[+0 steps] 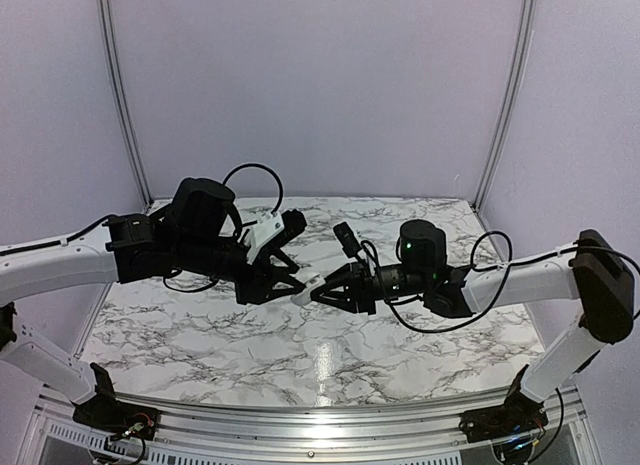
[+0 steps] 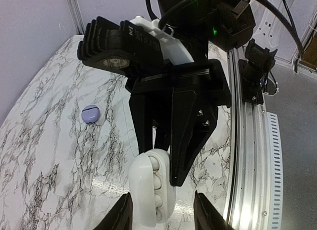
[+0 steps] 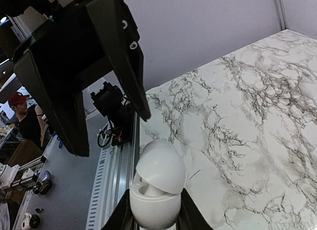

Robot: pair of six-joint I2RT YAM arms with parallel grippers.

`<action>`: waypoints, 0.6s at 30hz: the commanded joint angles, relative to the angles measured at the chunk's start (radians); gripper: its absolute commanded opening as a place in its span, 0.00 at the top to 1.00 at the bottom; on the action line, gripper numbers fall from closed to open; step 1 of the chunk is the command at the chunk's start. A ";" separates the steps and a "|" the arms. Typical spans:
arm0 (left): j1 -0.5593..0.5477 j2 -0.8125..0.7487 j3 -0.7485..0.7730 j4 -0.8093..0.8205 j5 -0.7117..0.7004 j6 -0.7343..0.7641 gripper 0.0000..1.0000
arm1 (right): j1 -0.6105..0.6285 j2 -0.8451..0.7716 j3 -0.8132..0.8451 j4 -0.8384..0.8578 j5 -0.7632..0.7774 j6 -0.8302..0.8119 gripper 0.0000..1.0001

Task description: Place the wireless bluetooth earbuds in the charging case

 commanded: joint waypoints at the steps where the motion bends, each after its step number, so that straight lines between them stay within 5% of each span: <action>1: -0.002 0.029 0.024 0.024 0.021 -0.013 0.58 | 0.022 -0.041 0.040 -0.014 -0.009 -0.050 1.00; 18: 0.041 0.033 0.007 0.010 -0.111 -0.037 0.68 | 0.038 -0.058 0.030 0.016 -0.082 -0.083 1.00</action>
